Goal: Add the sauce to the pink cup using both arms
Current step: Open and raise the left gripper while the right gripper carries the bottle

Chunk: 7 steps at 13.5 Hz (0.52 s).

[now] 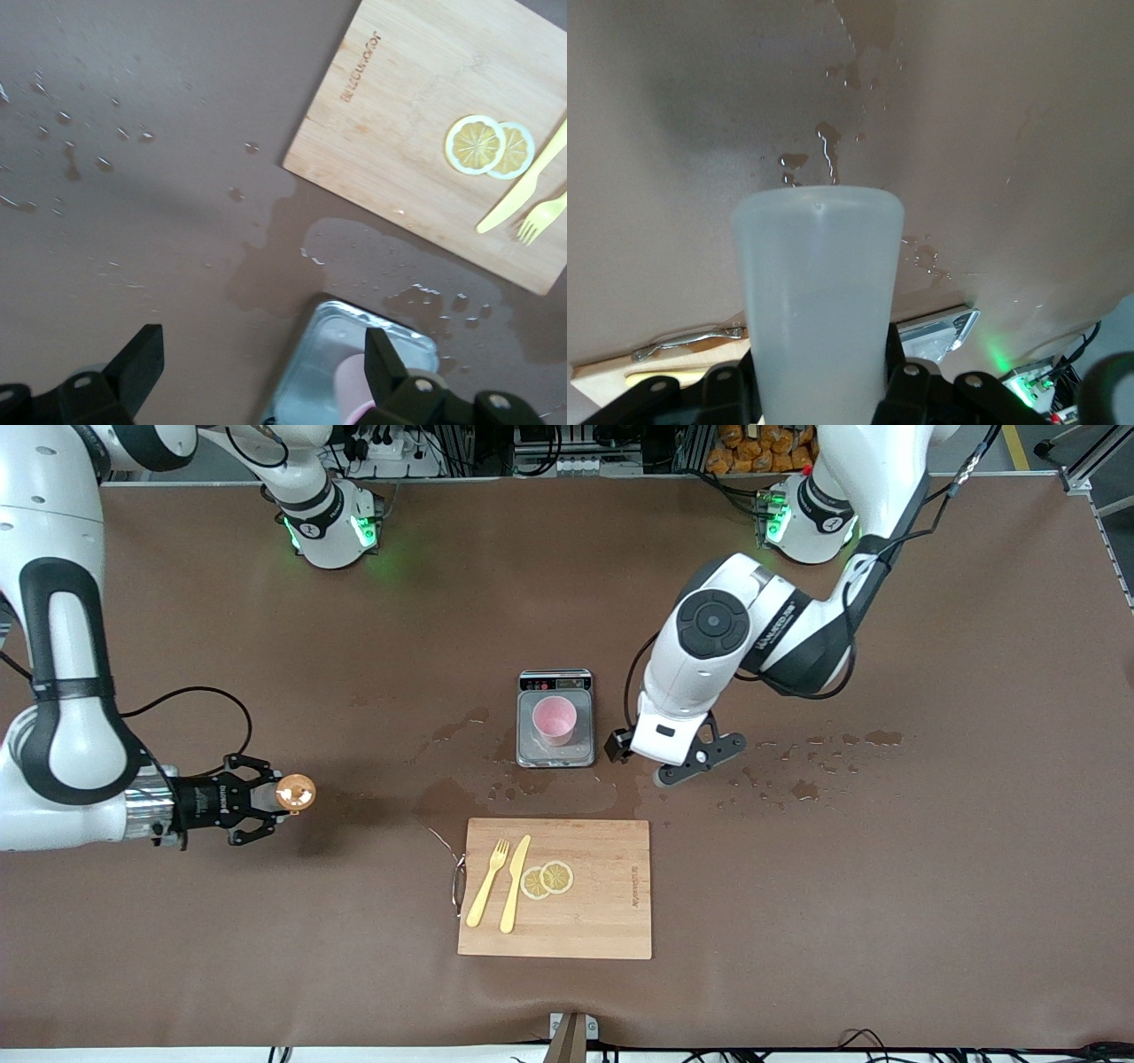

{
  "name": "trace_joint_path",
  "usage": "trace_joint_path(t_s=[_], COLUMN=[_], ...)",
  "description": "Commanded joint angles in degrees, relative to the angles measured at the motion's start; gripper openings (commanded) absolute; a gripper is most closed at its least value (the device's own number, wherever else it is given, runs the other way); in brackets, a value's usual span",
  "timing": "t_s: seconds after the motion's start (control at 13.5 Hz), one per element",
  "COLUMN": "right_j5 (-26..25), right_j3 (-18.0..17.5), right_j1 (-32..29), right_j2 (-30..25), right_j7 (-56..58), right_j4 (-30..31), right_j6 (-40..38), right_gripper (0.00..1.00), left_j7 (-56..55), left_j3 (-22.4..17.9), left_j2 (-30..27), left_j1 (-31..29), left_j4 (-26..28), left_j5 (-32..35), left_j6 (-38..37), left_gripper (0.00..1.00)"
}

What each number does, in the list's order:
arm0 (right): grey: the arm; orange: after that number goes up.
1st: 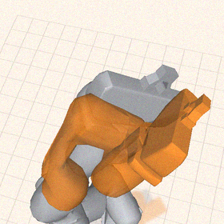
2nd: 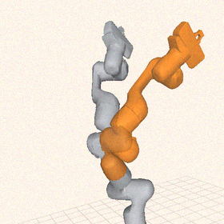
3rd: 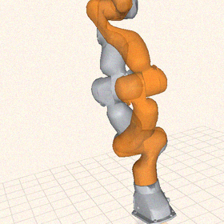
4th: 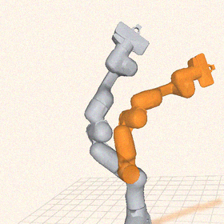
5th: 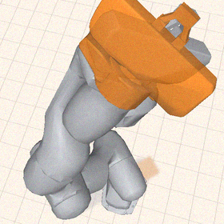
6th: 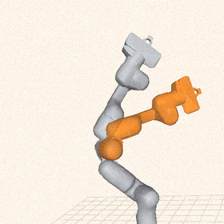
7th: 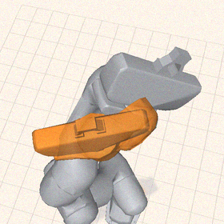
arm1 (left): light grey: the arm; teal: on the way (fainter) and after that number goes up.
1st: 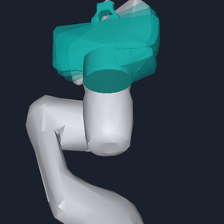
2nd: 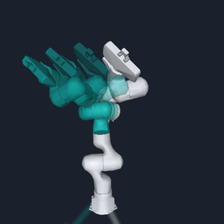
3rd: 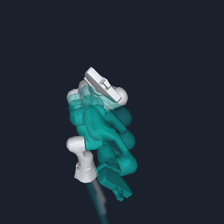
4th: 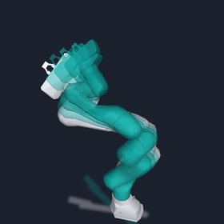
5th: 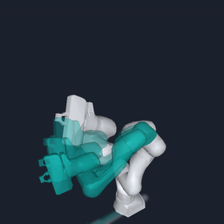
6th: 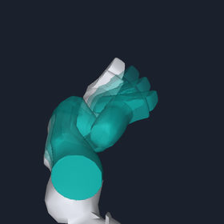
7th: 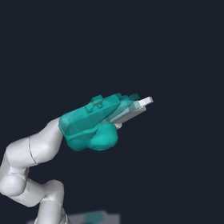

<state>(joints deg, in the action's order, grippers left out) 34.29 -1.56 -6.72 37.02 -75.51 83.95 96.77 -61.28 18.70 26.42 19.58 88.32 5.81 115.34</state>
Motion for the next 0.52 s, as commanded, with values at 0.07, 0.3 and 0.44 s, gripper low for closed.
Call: trace_joint_path(t_s=[0.07,0.3,0.44], right_j5=[-8.2,-12.7,-14.1], right_j3=[0.5,0.5,0.4], right_j1=[7.1,12.3,14.5], right_j2=[-2.4,-3.3,-3.5], right_j7=[-10.6,-18.8,-23.0], right_j4=[1.1,1.1,0.9], right_j6=[3.4,4.3,4.0], right_gripper=[0.43,0.42,0.42], left_j7=[11.9,23.3,30.9], left_j3=[0.6,0.6,0.6], left_j2=[-4.3,-6.6,-8.0], left_j1=[-4.6,-9.5,-12.9], left_j4=[1.3,1.4,1.5], left_j5=[-1.3,-2.5,-3.0], left_j6=[-5.8,-9.9,-12.1], left_gripper=[1.0,1.0,1.0])
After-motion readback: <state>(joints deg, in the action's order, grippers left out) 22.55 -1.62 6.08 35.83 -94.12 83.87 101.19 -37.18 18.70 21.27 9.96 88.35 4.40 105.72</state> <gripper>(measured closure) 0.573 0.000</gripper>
